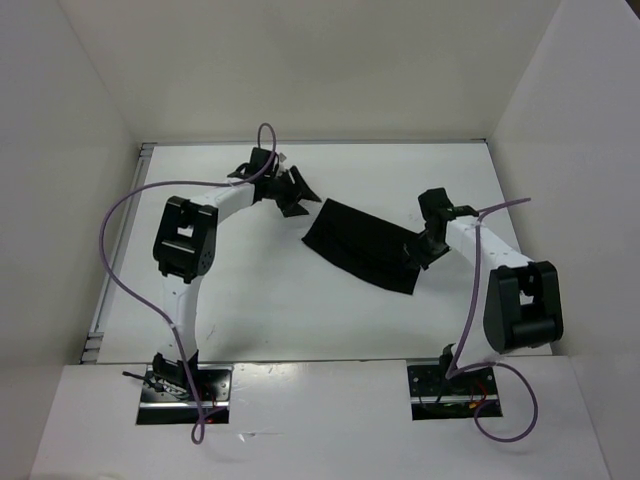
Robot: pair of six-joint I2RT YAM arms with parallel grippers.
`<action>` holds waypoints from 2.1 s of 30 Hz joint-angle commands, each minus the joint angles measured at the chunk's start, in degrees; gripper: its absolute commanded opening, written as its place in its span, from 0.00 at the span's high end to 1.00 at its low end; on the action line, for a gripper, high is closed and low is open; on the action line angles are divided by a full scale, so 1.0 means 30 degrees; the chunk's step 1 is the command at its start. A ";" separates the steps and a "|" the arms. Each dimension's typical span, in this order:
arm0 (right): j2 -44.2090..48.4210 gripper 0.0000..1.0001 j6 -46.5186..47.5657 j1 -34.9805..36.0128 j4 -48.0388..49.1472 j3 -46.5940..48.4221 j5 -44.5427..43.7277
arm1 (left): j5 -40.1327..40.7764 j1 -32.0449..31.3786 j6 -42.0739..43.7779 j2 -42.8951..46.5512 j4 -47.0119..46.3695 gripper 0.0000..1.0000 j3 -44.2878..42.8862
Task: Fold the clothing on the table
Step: Fold the skirt
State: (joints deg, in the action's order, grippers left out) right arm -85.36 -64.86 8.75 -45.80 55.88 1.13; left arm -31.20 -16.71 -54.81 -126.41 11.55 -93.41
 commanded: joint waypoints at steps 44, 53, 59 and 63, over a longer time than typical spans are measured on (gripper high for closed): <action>-0.9277 1.00 0.6677 0.3794 0.0560 0.7795 -0.3038 | -0.0820 -0.2926 0.1687 0.2000 -0.2415 1.00 0.4944; -1.0511 1.00 0.7702 0.1242 -0.0758 1.4214 -0.2719 | -0.0235 -0.2926 0.2126 0.2381 -0.2237 1.00 0.5938; -1.0950 1.00 0.7907 0.0805 0.0033 1.3980 -0.3598 | -0.0233 -0.2926 0.1950 0.2555 -0.2239 1.00 0.5940; -1.0076 1.00 0.8901 0.0803 0.0207 1.4392 -0.3422 | -0.0235 -0.2926 0.1950 0.3842 -0.2239 1.00 0.5940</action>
State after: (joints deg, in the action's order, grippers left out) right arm -118.13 -41.28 11.25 -45.71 97.30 -7.40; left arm -31.75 -25.56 -49.67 -120.55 6.13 -75.55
